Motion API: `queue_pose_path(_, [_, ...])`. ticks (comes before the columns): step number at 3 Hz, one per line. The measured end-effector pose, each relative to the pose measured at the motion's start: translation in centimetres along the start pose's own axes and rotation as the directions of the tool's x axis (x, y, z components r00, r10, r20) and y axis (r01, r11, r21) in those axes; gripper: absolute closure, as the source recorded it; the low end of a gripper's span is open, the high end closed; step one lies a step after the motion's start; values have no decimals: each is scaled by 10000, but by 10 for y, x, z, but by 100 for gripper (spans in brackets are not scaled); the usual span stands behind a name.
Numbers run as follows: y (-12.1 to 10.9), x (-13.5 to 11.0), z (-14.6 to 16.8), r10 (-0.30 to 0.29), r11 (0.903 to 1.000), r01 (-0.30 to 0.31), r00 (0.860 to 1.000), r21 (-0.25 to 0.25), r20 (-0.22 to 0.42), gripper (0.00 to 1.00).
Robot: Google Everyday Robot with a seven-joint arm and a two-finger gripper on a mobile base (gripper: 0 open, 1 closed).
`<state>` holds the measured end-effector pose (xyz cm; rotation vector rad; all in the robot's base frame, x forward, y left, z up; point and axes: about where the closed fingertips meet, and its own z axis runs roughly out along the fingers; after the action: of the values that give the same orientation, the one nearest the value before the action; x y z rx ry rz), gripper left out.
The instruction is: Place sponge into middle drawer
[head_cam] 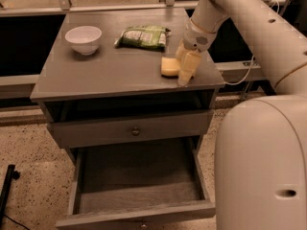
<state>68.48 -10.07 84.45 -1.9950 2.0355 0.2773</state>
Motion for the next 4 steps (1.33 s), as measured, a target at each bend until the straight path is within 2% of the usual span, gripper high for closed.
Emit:
queue_pose_path(1, [-5,-1,12,74,9998,-71,9999,-175,139,46])
queue_pose_path(2, [-1,-2,4,72,9999,-69,9990,-73,445,69])
queue_pose_path(3, [22,-6,-28,-88,9991,51,9959,411,901,93])
queue_pose_path(4, [96,0,-58,-220,9946,95,9925,1034,1203,100])
